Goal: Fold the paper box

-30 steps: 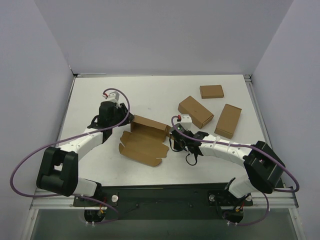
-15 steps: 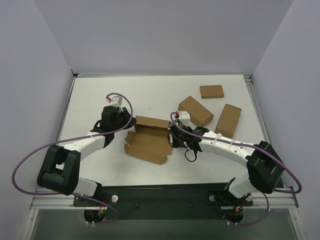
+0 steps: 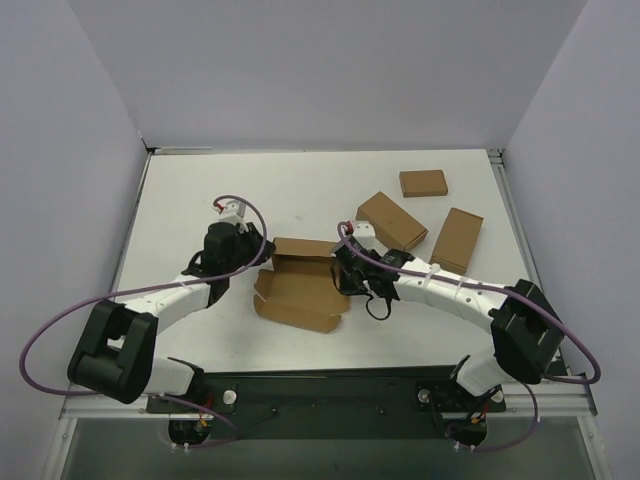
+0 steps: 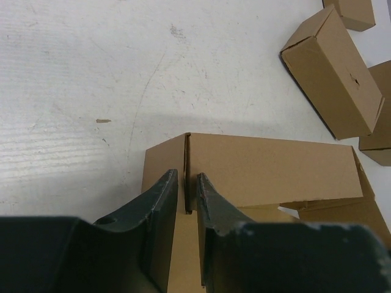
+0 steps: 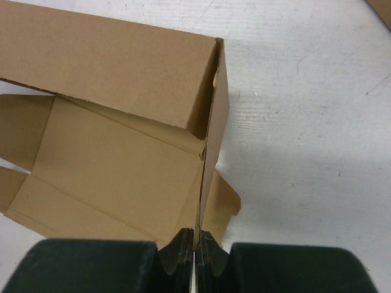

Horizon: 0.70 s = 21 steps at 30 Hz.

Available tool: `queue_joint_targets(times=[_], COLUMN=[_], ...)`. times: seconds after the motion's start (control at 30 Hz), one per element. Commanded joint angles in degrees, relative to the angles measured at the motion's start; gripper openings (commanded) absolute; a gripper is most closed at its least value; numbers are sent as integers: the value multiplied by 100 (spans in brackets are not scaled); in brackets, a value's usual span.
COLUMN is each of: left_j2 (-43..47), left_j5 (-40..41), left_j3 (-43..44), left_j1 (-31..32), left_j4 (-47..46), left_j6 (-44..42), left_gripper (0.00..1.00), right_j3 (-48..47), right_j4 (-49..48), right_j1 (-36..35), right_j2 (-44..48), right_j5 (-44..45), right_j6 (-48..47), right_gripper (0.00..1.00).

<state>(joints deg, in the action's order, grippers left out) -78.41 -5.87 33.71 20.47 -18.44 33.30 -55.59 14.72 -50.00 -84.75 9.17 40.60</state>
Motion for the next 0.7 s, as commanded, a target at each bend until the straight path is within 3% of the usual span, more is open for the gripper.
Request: queue_joint_targets(times=[0.0,0.23,0.33,0.47,0.57,0.67], left_j2=[124,344,318,300,309,326], left_j5=[-142,-90,-11,-20,15,33], left_j3=[-216,-296,-181,-93,-14,30], left_j1=[115,159,159,168,159,168], left_j4=[130,261,463,578,701,780], left_j6=[133,213,81,-16,-113,-166], left_gripper=[28,27,27,27,27,27], right_j3=[-171,-171,-128,-118,-84,118], right_j4=[-92,-242,-224,-40,197,277], right_j1=[-133,-168,-159,-159,-125,200], right_j2=[-349,-692,-517,106,641,1160], right_j5=[-3,76,94,190,357,332], right_j6=[185,229,194,-34,-236,-298], right_gripper=[0,12,27,53,62,64])
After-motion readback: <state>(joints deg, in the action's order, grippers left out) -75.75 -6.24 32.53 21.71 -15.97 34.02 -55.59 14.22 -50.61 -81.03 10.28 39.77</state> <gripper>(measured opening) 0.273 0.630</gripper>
